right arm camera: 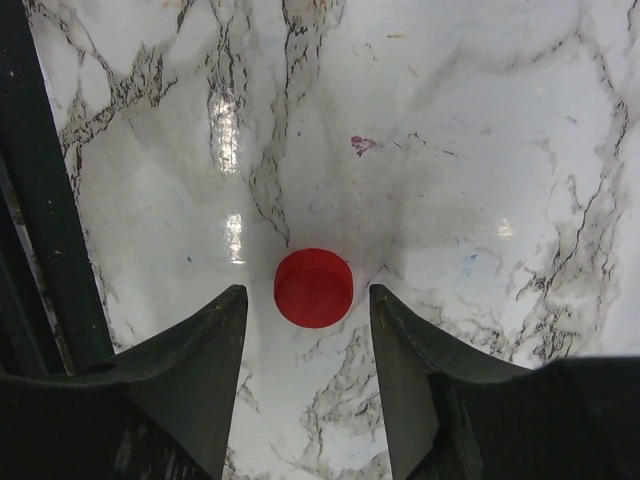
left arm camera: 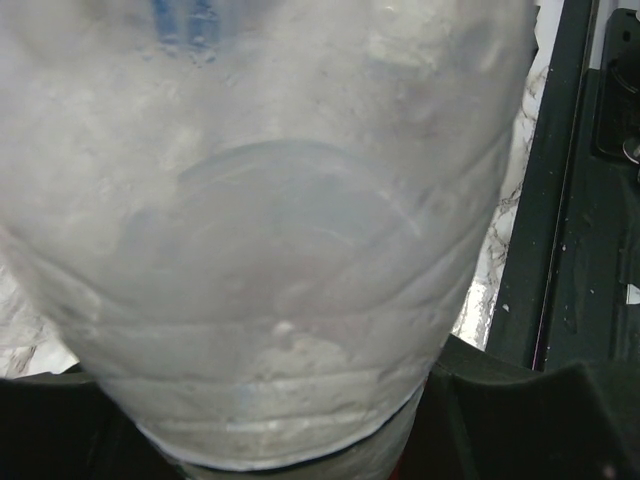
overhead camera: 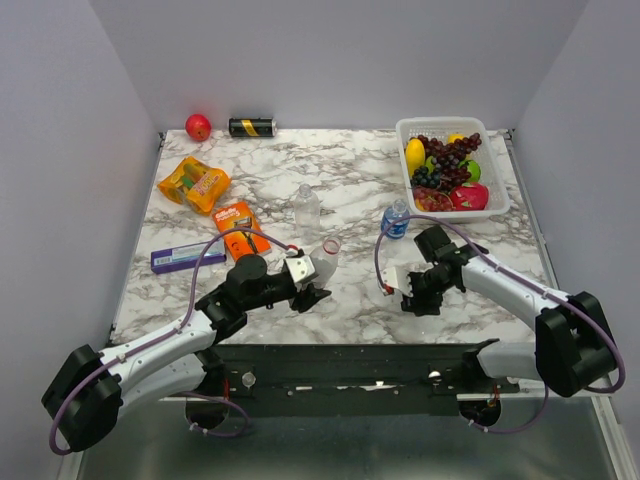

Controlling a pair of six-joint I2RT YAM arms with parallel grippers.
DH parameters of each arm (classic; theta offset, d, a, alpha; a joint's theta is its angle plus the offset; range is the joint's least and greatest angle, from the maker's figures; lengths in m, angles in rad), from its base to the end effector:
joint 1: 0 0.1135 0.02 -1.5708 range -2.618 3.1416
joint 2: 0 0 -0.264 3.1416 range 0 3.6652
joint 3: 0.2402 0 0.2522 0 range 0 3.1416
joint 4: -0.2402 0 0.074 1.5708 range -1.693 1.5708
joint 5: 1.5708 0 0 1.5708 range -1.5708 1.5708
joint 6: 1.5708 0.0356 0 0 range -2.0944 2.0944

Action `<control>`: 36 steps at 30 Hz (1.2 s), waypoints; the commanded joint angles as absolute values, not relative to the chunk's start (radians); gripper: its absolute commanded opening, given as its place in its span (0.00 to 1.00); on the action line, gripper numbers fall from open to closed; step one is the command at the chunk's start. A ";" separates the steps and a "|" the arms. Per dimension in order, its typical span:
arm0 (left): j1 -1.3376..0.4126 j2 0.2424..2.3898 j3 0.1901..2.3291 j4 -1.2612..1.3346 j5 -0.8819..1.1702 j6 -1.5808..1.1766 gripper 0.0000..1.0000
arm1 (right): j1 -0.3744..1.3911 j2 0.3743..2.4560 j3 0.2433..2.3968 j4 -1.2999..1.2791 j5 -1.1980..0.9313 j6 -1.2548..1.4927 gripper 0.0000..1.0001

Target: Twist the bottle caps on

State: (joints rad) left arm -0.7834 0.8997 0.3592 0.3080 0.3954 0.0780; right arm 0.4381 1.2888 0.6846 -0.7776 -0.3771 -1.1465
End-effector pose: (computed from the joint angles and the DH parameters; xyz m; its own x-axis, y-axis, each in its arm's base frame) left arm 0.1325 -0.1514 0.2210 -0.0913 0.1924 -0.9771 0.9267 0.3755 -0.0126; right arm 0.1777 0.0977 0.1721 0.0504 -0.9121 -0.4069 -0.9987 -0.0452 -0.0223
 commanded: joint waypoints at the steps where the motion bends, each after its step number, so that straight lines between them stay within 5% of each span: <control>1: -0.790 0.902 0.376 0.344 0.370 0.069 0.00 | 0.434 1.301 0.681 -0.744 -0.385 -1.170 0.59; 36: -0.790 0.917 0.330 0.402 0.365 0.061 0.00 | 0.434 1.310 0.615 -0.698 -0.330 -1.186 0.50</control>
